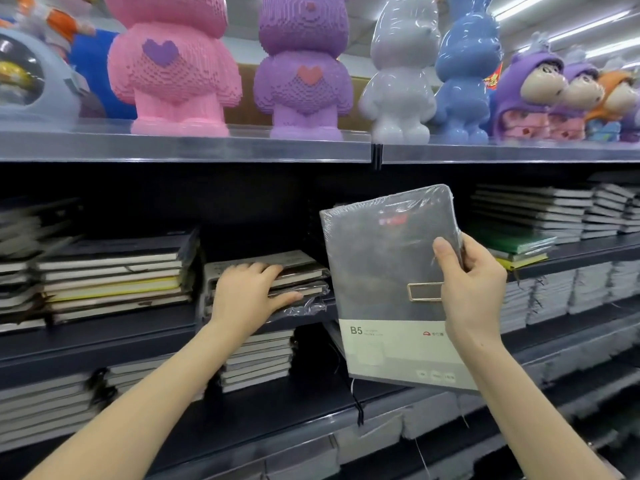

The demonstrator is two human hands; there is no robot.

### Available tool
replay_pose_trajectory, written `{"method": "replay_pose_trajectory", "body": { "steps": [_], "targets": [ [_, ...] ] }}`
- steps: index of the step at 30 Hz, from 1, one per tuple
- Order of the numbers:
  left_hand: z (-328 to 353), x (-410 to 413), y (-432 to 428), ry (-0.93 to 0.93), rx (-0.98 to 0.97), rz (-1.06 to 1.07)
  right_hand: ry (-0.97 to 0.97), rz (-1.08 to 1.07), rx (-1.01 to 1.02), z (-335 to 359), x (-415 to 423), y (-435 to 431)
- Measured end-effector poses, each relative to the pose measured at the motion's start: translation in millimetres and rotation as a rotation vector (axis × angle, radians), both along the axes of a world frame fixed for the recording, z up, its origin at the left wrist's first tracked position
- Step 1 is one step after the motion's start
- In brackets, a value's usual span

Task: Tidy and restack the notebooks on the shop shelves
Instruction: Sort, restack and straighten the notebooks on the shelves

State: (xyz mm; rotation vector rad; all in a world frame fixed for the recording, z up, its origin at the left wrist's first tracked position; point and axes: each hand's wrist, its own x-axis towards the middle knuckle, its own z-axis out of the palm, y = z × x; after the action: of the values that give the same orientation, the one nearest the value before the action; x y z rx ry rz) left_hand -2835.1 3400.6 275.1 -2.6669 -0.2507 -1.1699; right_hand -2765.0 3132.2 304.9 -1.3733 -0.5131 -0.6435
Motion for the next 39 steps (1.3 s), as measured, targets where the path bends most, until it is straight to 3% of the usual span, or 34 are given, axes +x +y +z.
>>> {"method": "replay_pose_trajectory", "body": {
  "steps": [2, 5, 10, 13, 18, 25, 29, 34, 39],
  "targets": [
    [2.7, -3.1, -14.5, -0.091, -0.062, -0.033, 0.020, 0.015, 0.023, -3.1, -0.9, -6.8],
    [6.3, -9.0, -56.7, -0.164, -0.308, -0.184, 0.096, 0.087, 0.108, -7.1, -3.3, -19.5],
    [2.5, -5.0, -131.1, -0.044, -0.830, -0.512, 0.356, 0.146, 0.234, -20.0, 1.9, -50.2],
    [-12.1, 13.3, -163.0, -0.036, -1.021, -0.622, 0.451, 0.176, 0.303, -25.6, 17.3, -74.0],
    [-30.1, 55.5, -221.8, -0.112, -1.172, -0.660, 0.505, 0.181, 0.234, -27.1, 59.2, -119.9],
    [-17.4, 141.8, -310.6, -0.233, -1.360, -0.604, 0.433, 0.231, -0.294, -19.2, 149.2, -219.1],
    [-4.8, 184.6, -348.7, -0.281, -1.503, -0.535, 0.450, 0.299, -0.488, -31.2, 187.5, -269.2],
    [21.6, 248.1, -369.3, -0.207, -1.594, -0.492, 0.407, 0.191, -0.275, -24.2, 244.7, -288.3],
    [47.9, 306.3, -346.2, -0.033, -1.505, -0.394, 0.382, 0.165, -0.324, -3.6, 319.2, -272.0]
  ]
}}
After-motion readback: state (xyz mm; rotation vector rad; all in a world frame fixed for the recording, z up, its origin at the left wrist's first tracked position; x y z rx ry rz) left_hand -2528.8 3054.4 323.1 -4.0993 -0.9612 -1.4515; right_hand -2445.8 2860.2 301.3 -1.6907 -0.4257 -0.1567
